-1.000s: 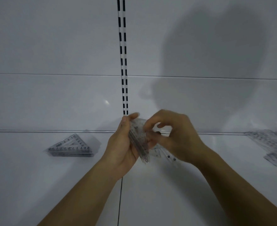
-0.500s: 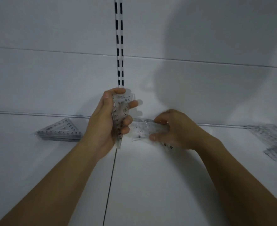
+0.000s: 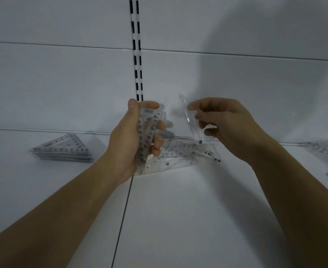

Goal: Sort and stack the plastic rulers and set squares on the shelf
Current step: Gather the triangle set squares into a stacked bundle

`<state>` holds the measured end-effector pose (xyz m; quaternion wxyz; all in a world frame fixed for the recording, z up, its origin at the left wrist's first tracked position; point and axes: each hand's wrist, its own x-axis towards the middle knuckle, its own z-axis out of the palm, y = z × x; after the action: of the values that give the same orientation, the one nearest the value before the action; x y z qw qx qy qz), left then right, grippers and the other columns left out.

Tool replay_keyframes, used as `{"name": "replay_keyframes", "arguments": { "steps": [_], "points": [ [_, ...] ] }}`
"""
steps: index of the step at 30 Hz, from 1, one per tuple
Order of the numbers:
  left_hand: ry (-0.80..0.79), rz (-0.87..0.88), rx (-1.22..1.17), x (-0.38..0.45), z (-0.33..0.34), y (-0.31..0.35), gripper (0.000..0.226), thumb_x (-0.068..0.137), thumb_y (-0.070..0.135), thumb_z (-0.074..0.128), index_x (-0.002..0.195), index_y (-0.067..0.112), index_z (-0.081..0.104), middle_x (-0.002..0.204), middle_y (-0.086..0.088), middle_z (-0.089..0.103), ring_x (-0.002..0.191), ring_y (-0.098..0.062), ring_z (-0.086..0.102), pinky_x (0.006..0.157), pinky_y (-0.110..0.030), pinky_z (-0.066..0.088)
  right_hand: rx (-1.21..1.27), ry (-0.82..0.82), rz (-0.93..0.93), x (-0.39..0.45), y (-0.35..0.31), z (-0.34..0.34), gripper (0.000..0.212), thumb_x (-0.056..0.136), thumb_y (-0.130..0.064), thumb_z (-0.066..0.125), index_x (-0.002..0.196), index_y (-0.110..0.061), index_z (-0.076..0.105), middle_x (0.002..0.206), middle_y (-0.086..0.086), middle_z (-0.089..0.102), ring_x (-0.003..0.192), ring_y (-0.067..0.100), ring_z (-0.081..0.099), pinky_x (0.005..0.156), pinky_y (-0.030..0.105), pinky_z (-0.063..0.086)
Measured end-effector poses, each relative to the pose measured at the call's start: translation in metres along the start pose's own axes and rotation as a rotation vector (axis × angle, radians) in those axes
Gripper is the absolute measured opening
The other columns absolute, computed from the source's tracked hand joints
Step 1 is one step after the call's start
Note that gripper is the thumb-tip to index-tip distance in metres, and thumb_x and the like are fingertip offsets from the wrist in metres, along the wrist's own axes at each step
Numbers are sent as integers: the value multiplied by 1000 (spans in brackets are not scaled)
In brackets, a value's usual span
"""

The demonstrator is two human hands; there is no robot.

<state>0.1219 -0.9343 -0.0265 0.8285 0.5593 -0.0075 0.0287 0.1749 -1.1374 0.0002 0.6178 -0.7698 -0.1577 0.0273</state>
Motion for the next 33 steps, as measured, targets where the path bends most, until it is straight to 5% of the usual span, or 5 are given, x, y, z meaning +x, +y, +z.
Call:
{"name": "replay_keyframes", "arguments": {
  "steps": [9, 20, 24, 27, 33],
  "points": [
    [-67, -290, -98, -2, 6, -3, 59, 101, 56, 34, 124, 12, 66, 118, -27, 67, 65, -28, 69, 54, -32, 59, 60, 224, -409, -8, -11, 25, 24, 88, -3, 71, 87, -26, 76, 93, -5, 77, 95, 17, 70, 87, 29, 55],
    [-76, -346, -284, 0, 7, -3, 57, 99, 56, 39, 121, 12, 67, 102, -20, 70, 62, -25, 68, 53, -31, 58, 305, 143, -277, -6, -6, 30, 21, 91, 11, 59, 89, -9, 66, 93, 10, 75, 86, 25, 73, 75, 30, 56],
    [-32, -281, -369, 2, 7, -3, 56, 101, 53, 37, 123, 8, 62, 109, -17, 72, 83, -30, 73, 64, -38, 61, 163, 23, -328, -11, -8, 35, 16, 80, 12, 72, 80, -4, 68, 89, 7, 76, 76, 30, 74, 69, 30, 59],
    [8, -230, -407, 3, 4, 0, 55, 100, 54, 34, 127, 16, 62, 114, -17, 72, 91, -28, 74, 72, -41, 62, -274, 45, -467, -11, -1, 41, 18, 81, -3, 79, 81, -20, 73, 81, -7, 75, 77, 16, 72, 70, 36, 56],
    [-15, -159, -317, 2, 1, 0, 61, 100, 58, 25, 129, 19, 61, 118, -19, 70, 104, -32, 71, 84, -48, 60, -529, 85, -610, -11, 2, 44, 22, 78, -6, 81, 84, -26, 75, 82, -15, 70, 81, 7, 64, 72, 9, 43]
  ]
}}
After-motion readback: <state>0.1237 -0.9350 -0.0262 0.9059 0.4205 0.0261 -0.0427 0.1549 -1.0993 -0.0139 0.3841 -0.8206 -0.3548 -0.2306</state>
